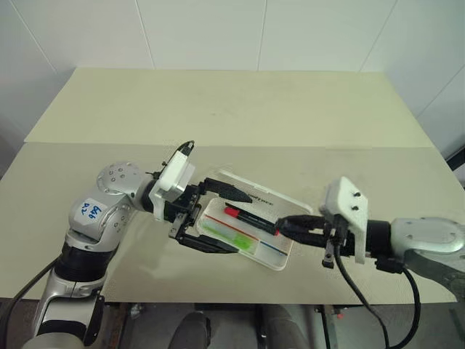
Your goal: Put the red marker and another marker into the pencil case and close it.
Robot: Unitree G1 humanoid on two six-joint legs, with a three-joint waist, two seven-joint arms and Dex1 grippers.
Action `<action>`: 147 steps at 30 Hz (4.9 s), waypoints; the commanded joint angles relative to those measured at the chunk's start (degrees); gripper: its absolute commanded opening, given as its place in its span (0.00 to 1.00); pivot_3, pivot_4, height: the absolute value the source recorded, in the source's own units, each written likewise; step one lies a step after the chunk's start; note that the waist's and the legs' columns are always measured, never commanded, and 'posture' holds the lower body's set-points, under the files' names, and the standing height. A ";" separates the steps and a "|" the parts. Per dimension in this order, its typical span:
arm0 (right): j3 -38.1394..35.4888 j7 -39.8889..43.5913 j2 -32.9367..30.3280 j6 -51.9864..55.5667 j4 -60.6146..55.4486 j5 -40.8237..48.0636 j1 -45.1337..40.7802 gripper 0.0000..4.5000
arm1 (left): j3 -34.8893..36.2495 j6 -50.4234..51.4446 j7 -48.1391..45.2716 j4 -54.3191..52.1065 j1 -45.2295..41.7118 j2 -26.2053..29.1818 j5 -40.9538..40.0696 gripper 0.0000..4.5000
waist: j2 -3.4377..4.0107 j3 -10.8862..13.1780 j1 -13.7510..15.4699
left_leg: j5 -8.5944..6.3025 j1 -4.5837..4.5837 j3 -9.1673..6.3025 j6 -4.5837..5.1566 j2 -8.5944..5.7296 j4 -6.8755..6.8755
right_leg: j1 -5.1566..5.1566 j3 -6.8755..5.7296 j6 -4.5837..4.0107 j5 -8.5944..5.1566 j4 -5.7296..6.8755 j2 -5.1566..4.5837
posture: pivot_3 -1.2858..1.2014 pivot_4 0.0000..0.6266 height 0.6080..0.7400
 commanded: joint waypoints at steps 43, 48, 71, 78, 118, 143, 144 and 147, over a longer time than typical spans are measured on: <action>10.97 -3.88 8.72 3.49 1.80 -9.03 -1.27 0.09 | 6.69 -21.03 -9.95 12.66 7.81 20.64 6.52 1.00 | 0.00 0.00 -0.17 | -0.01 0.04 -0.02 0.01 0.10 0.01 | -0.01 -0.09 -0.10 -0.03 0.11 0.05 | 0.52 0.24 1.00; 10.95 -3.87 8.67 3.63 1.84 -8.51 -1.05 0.09 | 8.77 -22.06 -9.30 15.10 7.92 22.12 7.38 1.00 | 0.00 0.00 -0.16 | -0.01 0.04 0.00 0.01 0.08 0.04 | -0.01 -0.08 -0.10 -0.03 0.13 0.04 | 0.52 0.24 1.00; 12.62 -3.55 8.76 3.09 3.49 -9.09 -2.50 0.87 | 8.01 -22.43 -7.72 16.34 5.69 19.98 7.45 1.00 | -0.01 0.00 -0.18 | -0.01 0.06 0.02 0.01 0.08 0.08 | -0.01 -0.07 -0.10 -0.03 0.24 0.04 | 0.52 0.24 1.00; 10.77 -2.87 7.81 3.41 2.85 -7.91 -2.58 0.87 | 7.66 -21.66 -7.58 16.32 4.76 18.48 7.27 1.00 | -0.01 0.00 -0.15 | -0.01 0.07 0.02 0.01 0.09 0.09 | -0.01 -0.07 -0.10 -0.03 0.26 0.05 | 0.52 0.24 1.00; -14.64 -6.52 -2.79 -0.57 0.63 9.88 4.94 1.00 | 12.16 -13.52 4.34 31.39 -14.04 5.26 4.93 1.00 | -0.06 -0.02 -0.01 | -0.01 0.04 -0.01 0.01 0.04 0.71 | 0.03 -0.02 -0.10 -0.01 0.74 0.07 | 0.52 0.24 1.00; -31.34 2.10 1.16 -14.23 2.23 -0.65 21.34 1.00 | 8.12 -20.49 5.16 65.06 -31.20 -2.44 16.17 0.01 | -0.14 -0.01 0.71 | -0.01 -0.01 -0.01 0.02 -0.06 0.82 | 0.06 0.03 0.00 0.04 0.76 0.07 | 0.52 0.24 1.00; -31.96 2.67 1.34 -14.89 2.33 -1.32 22.72 1.00 | 8.13 -21.00 6.19 67.56 -32.25 -3.34 17.03 0.01 | -0.16 -0.02 0.80 | -0.01 -0.02 -0.01 0.03 -0.07 0.83 | 0.06 0.04 0.03 0.06 0.73 0.08 | 0.52 0.24 1.00; -32.93 3.28 1.53 -15.69 2.30 -2.25 25.25 1.00 | 7.56 -22.28 6.04 72.56 -33.92 -5.65 19.15 0.01 | -0.16 -0.02 0.76 | -0.01 -0.01 0.01 0.03 -0.09 0.84 | 0.09 0.09 0.07 0.09 0.70 0.07 | 0.52 0.24 1.00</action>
